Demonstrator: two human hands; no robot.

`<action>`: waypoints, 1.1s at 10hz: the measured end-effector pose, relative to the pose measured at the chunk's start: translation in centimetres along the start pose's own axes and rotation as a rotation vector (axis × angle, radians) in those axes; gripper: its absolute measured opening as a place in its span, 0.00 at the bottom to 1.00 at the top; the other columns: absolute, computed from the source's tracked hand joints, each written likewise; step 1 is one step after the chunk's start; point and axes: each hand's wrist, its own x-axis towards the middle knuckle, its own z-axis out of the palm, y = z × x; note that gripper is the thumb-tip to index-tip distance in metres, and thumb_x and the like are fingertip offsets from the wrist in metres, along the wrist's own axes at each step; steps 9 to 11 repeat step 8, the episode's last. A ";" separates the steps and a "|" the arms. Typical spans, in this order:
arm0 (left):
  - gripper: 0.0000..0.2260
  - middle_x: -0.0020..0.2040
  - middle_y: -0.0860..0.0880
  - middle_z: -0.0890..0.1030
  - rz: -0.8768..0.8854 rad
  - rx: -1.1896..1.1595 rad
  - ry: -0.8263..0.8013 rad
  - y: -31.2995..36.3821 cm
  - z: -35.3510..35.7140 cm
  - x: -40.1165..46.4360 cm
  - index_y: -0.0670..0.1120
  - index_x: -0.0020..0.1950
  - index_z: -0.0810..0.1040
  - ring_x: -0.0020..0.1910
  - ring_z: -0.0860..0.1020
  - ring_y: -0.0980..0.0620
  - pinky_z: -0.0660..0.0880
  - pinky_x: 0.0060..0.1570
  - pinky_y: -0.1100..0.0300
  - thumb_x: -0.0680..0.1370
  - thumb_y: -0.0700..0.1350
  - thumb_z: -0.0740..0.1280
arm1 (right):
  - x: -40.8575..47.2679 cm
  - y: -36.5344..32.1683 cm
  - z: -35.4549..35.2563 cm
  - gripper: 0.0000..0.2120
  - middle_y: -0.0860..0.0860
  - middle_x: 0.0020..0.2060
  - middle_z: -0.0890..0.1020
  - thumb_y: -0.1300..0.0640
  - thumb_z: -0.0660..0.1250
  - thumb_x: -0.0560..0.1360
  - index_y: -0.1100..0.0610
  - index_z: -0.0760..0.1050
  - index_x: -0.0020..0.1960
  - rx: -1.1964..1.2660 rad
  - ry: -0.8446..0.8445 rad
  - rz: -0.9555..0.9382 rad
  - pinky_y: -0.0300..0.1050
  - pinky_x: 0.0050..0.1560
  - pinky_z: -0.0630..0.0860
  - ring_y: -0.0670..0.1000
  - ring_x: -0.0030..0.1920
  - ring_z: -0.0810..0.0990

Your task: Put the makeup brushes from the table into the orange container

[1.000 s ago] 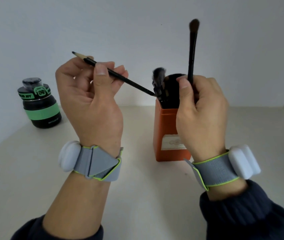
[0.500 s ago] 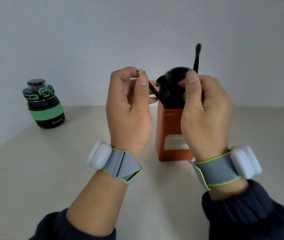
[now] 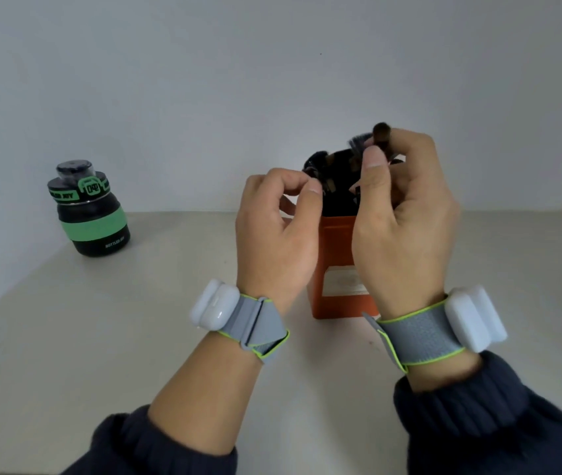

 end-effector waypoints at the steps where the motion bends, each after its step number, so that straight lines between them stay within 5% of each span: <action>1: 0.07 0.43 0.53 0.74 0.023 0.026 -0.018 0.0 0.0 0.0 0.55 0.40 0.76 0.38 0.75 0.58 0.79 0.41 0.45 0.77 0.48 0.63 | 0.0 0.1 0.0 0.06 0.51 0.38 0.80 0.57 0.65 0.79 0.57 0.80 0.48 -0.089 -0.020 -0.022 0.44 0.42 0.75 0.52 0.40 0.78; 2: 0.09 0.42 0.51 0.73 0.052 0.066 -0.038 -0.2 0.0 -0.1 0.51 0.40 0.76 0.37 0.74 0.56 0.79 0.42 0.45 0.79 0.49 0.61 | 0.1 0.3 0.0 0.12 0.51 0.36 0.75 0.56 0.65 0.80 0.58 0.81 0.40 -0.141 -0.010 -0.008 0.35 0.37 0.64 0.48 0.38 0.73; 4: 0.09 0.42 0.56 0.72 0.140 0.193 -0.105 -1.0 0.0 -0.5 0.52 0.39 0.74 0.39 0.74 0.62 0.67 0.38 0.74 0.78 0.50 0.62 | 0.0 0.5 0.0 0.10 0.51 0.36 0.74 0.59 0.68 0.76 0.59 0.80 0.37 -0.160 -0.044 0.027 0.38 0.37 0.63 0.49 0.36 0.74; 5: 0.08 0.43 0.56 0.73 0.150 0.175 -0.107 -1.4 0.0 -0.5 0.52 0.42 0.75 0.40 0.75 0.59 0.68 0.38 0.72 0.78 0.53 0.61 | 0.0 0.4 0.0 0.08 0.50 0.36 0.74 0.60 0.67 0.75 0.57 0.79 0.37 -0.132 -0.047 0.041 0.33 0.36 0.64 0.46 0.36 0.72; 6: 0.07 0.43 0.56 0.77 0.118 0.062 -0.103 -1.4 0.0 -0.4 0.56 0.45 0.73 0.38 0.75 0.57 0.76 0.39 0.56 0.77 0.56 0.59 | 0.0 0.3 0.1 0.06 0.50 0.36 0.75 0.60 0.66 0.75 0.57 0.79 0.39 -0.082 -0.020 0.011 0.38 0.41 0.71 0.50 0.38 0.75; 7: 0.08 0.39 0.58 0.78 0.041 -0.078 -0.079 -2.4 0.0 -0.2 0.55 0.45 0.72 0.36 0.75 0.55 0.75 0.39 0.48 0.78 0.57 0.56 | 0.2 0.2 -0.1 0.07 0.51 0.36 0.77 0.60 0.64 0.76 0.58 0.78 0.40 -0.016 0.048 -0.037 0.55 0.44 0.73 0.57 0.41 0.76; 8: 0.14 0.39 0.56 0.77 -0.120 -0.101 -0.076 -3.9 -0.1 -0.2 0.53 0.46 0.73 0.37 0.74 0.51 0.74 0.41 0.46 0.77 0.60 0.53 | 0.6 -0.3 -0.4 0.09 0.50 0.36 0.78 0.61 0.62 0.76 0.56 0.77 0.40 0.111 0.090 -0.020 0.55 0.44 0.73 0.56 0.41 0.76; 11: 0.14 0.39 0.56 0.77 -0.120 -0.101 -0.076 -3.9 -0.1 -0.2 0.53 0.46 0.73 0.37 0.74 0.51 0.74 0.41 0.46 0.77 0.60 0.53 | 0.6 -0.3 -0.4 0.09 0.50 0.36 0.78 0.61 0.62 0.76 0.56 0.77 0.40 0.111 0.090 -0.020 0.55 0.44 0.73 0.56 0.41 0.76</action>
